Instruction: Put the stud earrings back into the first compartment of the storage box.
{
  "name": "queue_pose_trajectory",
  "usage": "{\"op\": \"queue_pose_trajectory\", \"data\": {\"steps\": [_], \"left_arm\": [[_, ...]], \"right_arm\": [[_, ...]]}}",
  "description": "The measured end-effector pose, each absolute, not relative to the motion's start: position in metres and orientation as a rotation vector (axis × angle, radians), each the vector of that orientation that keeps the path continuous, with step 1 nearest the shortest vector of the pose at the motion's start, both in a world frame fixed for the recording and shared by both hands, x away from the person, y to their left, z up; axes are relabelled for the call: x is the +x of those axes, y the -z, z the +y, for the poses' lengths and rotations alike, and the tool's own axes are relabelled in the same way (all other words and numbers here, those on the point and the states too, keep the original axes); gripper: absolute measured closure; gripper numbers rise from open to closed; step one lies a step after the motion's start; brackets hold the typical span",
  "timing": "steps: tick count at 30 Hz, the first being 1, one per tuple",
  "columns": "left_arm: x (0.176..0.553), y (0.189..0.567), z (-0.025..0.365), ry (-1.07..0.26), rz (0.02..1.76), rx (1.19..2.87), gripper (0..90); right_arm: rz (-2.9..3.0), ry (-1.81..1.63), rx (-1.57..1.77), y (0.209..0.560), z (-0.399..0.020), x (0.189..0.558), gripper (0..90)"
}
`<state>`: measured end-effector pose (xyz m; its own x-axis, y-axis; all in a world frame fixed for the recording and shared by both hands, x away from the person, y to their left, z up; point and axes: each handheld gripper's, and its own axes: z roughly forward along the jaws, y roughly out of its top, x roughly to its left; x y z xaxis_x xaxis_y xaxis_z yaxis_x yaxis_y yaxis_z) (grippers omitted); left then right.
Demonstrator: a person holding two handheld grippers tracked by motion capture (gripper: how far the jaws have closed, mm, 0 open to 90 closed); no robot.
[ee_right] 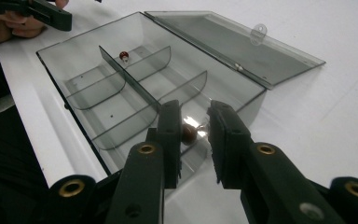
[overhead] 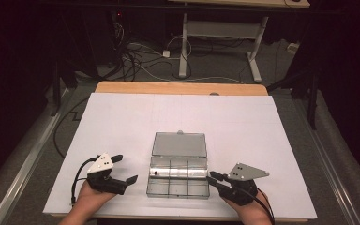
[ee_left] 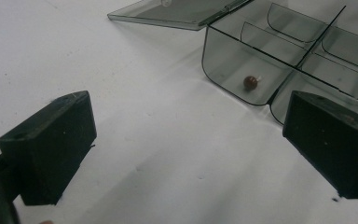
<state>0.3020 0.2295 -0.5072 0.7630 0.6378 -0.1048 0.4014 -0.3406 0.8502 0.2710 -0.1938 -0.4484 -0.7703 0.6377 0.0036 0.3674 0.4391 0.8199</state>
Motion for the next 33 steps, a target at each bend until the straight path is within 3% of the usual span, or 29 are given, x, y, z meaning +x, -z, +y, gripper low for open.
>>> {"op": "queue_pose_trajectory", "data": {"steps": [33], "left_arm": [[0.302, 0.507, 0.231, -0.300, 0.780, 1.972, 2.0]], "right_arm": [[2.539, -1.259, 0.668, 0.446, -0.098, 0.304, 75.4]]}}
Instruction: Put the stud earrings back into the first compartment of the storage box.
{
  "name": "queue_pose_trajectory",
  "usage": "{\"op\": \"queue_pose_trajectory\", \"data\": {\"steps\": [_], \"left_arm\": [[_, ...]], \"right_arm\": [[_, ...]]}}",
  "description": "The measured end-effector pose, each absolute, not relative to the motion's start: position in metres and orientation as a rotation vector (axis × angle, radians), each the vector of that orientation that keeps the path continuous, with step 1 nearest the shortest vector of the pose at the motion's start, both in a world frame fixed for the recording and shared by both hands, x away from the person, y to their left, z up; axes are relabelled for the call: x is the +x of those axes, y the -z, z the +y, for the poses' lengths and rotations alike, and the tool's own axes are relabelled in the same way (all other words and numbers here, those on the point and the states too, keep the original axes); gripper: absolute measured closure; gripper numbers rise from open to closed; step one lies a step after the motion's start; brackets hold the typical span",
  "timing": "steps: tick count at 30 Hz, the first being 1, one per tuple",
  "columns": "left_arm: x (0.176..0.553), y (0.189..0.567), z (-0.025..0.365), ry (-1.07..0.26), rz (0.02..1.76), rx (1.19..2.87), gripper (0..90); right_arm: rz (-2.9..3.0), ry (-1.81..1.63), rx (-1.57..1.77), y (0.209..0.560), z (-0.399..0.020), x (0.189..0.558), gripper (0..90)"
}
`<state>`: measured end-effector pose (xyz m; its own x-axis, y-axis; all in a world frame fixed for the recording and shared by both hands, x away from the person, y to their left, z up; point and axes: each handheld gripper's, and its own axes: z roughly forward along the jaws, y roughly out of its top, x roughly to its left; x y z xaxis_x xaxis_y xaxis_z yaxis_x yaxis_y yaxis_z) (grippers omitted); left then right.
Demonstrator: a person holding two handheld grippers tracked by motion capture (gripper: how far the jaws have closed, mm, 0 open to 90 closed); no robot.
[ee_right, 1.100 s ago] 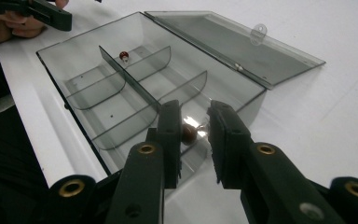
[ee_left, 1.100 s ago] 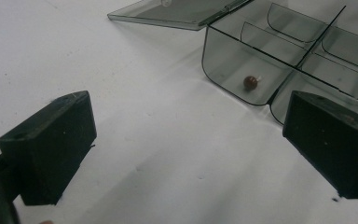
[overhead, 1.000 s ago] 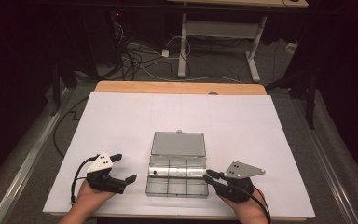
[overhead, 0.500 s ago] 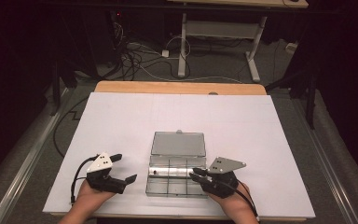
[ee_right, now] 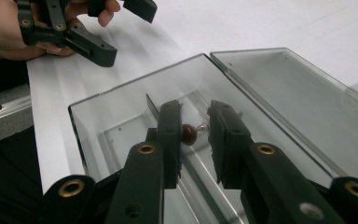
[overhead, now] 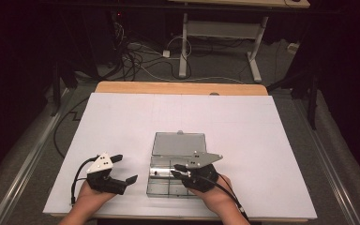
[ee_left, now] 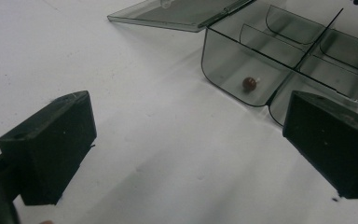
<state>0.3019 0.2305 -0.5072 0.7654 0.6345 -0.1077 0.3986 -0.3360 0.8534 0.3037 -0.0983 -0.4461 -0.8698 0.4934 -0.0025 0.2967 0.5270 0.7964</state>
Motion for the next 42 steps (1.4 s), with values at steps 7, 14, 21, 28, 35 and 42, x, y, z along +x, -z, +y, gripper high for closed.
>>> {"op": "queue_pose_trajectory", "data": {"steps": [7, 14, 21, 28, 35, 42], "left_arm": [[0.302, 0.507, 0.230, -0.300, 0.778, 1.973, 2.0], [0.302, 0.507, 0.231, -0.300, 0.777, 1.972, 2.0], [0.301, 0.507, 0.231, -0.298, 0.778, 1.968, 2.0], [0.302, 0.507, 0.231, -0.296, 0.782, 1.963, 2.0], [0.303, 0.506, 0.233, -0.278, 0.798, 1.946, 2.0], [0.306, 0.504, 0.233, -0.266, 0.804, 1.918, 2.0]], "right_arm": [[2.572, -1.215, 0.631, 0.442, -0.073, 0.317, 75.1], [2.607, -1.170, 0.659, 0.447, -0.055, 0.332, 68.4], [2.577, -1.193, 0.705, 0.445, -0.069, 0.332, 62.5], [2.504, -1.209, 0.783, 0.446, -0.112, 0.326, 57.0], [2.417, -1.217, 0.904, 0.452, -0.158, 0.319, 47.5], [2.333, -1.269, 0.981, 0.458, -0.192, 0.316, 32.4]]}}
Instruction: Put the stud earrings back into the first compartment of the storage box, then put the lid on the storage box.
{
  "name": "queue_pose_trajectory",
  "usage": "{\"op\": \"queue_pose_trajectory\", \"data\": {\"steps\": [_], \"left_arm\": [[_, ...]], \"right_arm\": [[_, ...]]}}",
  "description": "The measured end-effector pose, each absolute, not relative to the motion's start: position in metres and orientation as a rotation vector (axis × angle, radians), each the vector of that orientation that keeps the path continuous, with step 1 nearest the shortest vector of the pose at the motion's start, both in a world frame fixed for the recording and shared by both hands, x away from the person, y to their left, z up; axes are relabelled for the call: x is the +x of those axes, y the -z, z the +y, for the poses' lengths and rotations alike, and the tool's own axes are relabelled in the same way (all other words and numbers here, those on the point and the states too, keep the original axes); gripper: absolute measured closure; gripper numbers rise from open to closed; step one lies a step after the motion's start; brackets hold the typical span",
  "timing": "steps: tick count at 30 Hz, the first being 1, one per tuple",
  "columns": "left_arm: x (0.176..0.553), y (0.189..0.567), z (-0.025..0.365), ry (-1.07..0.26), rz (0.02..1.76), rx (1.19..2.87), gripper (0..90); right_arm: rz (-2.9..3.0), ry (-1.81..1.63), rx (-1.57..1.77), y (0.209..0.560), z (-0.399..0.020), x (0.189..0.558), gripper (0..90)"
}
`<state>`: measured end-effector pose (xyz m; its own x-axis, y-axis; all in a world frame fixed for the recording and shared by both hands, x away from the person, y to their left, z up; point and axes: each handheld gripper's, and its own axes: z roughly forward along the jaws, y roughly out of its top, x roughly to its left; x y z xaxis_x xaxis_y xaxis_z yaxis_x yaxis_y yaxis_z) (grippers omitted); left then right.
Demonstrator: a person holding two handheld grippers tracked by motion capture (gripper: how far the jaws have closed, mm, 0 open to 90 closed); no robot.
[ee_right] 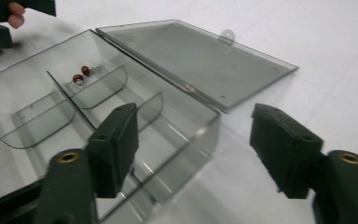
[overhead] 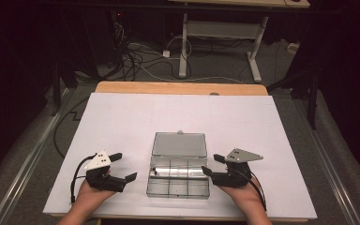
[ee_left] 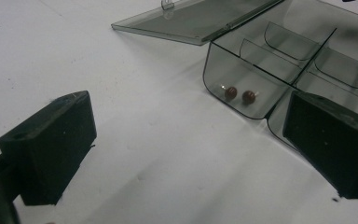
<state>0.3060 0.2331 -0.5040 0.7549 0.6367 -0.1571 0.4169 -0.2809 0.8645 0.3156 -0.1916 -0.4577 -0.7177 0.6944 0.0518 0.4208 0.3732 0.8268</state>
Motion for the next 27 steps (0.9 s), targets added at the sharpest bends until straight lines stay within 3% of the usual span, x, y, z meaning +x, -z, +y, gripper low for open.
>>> {"op": "queue_pose_trajectory", "data": {"steps": [8, 12, 27], "left_arm": [[0.309, 0.502, 0.230, -0.273, 0.831, 1.921, 2.0], [0.313, 0.502, 0.227, -0.257, 0.840, 1.922, 2.0], [0.358, 0.491, 0.191, -0.195, 0.851, 1.910, 2.0]], "right_arm": [[2.304, -1.288, 1.037, 0.466, -0.206, 0.317, 14.2], [2.292, -1.290, 1.068, 0.468, -0.208, 0.318, 0.1], [2.270, -1.282, 1.077, 0.463, -0.187, 0.341, 0.1]]}}
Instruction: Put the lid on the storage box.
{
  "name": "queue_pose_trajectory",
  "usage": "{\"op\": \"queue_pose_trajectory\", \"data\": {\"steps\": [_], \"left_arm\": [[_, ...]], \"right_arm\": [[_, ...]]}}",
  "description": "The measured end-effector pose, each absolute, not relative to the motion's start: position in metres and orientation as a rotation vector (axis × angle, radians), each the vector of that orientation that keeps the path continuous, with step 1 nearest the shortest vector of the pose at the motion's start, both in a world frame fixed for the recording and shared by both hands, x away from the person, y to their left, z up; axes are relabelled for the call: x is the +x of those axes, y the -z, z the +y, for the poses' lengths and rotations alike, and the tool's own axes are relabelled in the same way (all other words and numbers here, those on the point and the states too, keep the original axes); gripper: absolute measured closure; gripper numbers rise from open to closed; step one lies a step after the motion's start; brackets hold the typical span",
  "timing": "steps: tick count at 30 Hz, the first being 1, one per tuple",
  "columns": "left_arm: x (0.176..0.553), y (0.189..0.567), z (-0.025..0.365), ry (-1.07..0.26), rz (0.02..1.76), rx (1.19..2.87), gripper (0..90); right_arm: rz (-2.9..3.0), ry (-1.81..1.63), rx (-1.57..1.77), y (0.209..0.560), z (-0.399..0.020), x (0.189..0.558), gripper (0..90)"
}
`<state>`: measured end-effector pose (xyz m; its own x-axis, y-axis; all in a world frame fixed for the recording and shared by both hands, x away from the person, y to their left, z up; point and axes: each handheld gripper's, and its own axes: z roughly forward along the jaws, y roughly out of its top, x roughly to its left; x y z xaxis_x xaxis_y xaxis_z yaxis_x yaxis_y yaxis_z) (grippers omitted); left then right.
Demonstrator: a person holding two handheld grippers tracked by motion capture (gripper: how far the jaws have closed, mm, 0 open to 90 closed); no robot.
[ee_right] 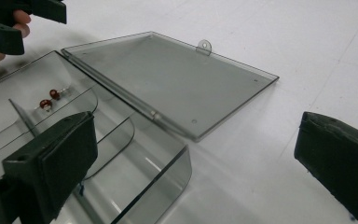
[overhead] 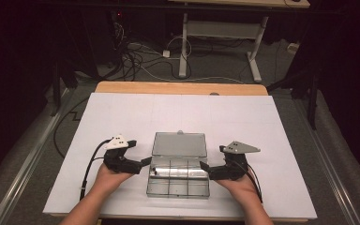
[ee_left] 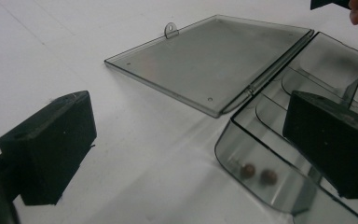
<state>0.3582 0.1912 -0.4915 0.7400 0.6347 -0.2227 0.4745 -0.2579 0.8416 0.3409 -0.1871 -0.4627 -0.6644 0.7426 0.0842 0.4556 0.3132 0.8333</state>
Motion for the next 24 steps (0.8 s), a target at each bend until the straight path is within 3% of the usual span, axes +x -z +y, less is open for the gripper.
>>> {"op": "queue_pose_trajectory", "data": {"steps": [10, 24], "left_arm": [[0.386, 0.491, 0.167, -0.176, 0.876, 1.907, 2.2], [0.397, 0.498, 0.157, -0.143, 0.886, 1.921, 3.3]], "right_arm": [[2.296, -1.277, 1.180, 0.465, -0.175, 0.374, 1.6], [2.361, -1.262, 1.377, 0.478, -0.164, 0.407, 16.9]]}}
